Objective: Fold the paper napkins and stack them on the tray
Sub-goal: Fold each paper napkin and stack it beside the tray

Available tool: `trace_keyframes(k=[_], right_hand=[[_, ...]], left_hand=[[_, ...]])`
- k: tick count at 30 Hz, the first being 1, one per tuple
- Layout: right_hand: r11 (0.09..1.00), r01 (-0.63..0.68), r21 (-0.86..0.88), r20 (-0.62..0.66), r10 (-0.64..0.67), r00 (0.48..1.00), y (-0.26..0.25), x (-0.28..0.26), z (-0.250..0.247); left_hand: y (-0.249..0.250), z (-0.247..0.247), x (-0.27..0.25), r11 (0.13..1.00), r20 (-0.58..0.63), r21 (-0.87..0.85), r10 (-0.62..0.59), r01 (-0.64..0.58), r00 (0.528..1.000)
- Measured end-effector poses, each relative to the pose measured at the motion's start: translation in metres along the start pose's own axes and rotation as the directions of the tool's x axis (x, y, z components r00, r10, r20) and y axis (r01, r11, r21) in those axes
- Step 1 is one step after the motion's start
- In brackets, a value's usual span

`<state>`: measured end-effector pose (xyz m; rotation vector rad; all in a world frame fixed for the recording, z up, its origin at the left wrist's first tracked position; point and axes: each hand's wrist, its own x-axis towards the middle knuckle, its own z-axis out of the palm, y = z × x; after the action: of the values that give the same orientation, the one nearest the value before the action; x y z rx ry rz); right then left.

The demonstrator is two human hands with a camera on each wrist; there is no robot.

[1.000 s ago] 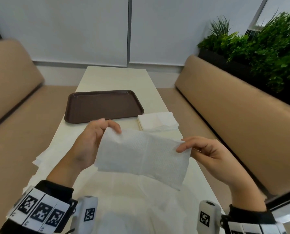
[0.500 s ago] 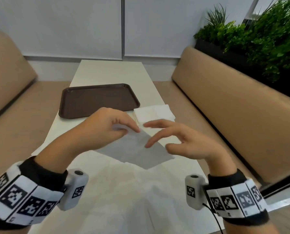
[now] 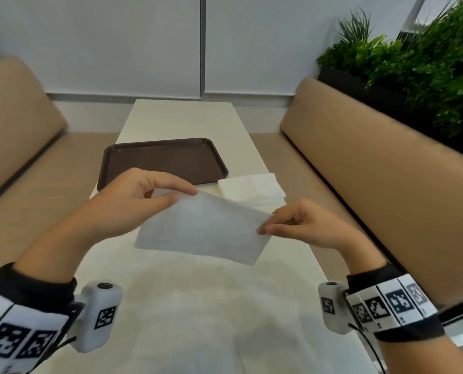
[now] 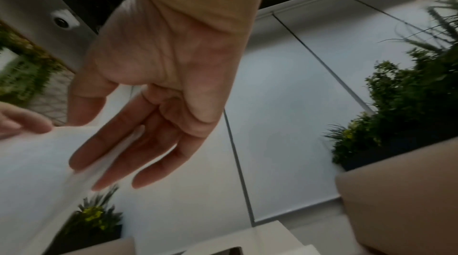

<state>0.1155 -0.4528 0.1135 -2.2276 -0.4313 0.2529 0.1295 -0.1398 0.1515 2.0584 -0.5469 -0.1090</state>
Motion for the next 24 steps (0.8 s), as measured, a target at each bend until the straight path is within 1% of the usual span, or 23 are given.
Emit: trace_keyframes(k=[2, 4, 7, 9, 12, 14, 16, 18, 22, 24], right_hand=[[0.991, -0.032, 0.131, -0.051, 0.039, 0.998, 0.010, 0.003, -0.008], [0.967, -0.065, 0.245, -0.111, 0.095, 0.989, 0.019, 0.010, -0.014], [0.917, -0.149, 0.369, -0.119, 0.206, 0.971, 0.035, 0.029, -0.021], [0.899, -0.210, 0.384, -0.129, 0.278, 0.952, 0.049, 0.048, -0.026], [0.913, -0.268, 0.307, -0.223, 0.342, 0.913, 0.074, 0.082, -0.037], [0.904, -0.305, 0.299, -0.284, 0.389, 0.876, 0.088, 0.107, -0.046], [0.891, -0.344, 0.295, -0.319, 0.432, 0.844, 0.099, 0.132, -0.055], [0.885, -0.399, 0.242, -0.337, 0.462, 0.820, 0.113, 0.156, -0.063], [0.835, -0.546, 0.066, -0.345, 0.532, 0.773, 0.145, 0.193, -0.073], [0.814, -0.580, 0.009, -0.327, 0.551, 0.768, 0.157, 0.202, -0.071]], left_hand=[[-0.011, 0.000, 0.008, 0.997, 0.040, -0.044, -0.068, 0.070, 0.997], [-0.021, 0.008, 0.020, 0.976, 0.066, -0.160, -0.142, 0.151, 0.988], [-0.039, 0.032, 0.048, 0.888, 0.086, -0.373, -0.255, 0.269, 0.963], [-0.053, 0.050, 0.072, 0.844, 0.068, -0.435, -0.317, 0.314, 0.946], [-0.074, 0.075, 0.116, 0.803, -0.012, -0.484, -0.403, 0.348, 0.915], [-0.087, 0.088, 0.148, 0.765, -0.029, -0.526, -0.452, 0.371, 0.892], [-0.098, 0.097, 0.178, 0.748, -0.011, -0.531, -0.475, 0.398, 0.880], [-0.107, 0.106, 0.206, 0.762, 0.010, -0.494, -0.477, 0.419, 0.879], [-0.129, 0.124, 0.253, 0.838, -0.016, -0.318, -0.472, 0.443, 0.882], [-0.141, 0.130, 0.263, 0.868, -0.037, -0.202, -0.469, 0.453, 0.882]])
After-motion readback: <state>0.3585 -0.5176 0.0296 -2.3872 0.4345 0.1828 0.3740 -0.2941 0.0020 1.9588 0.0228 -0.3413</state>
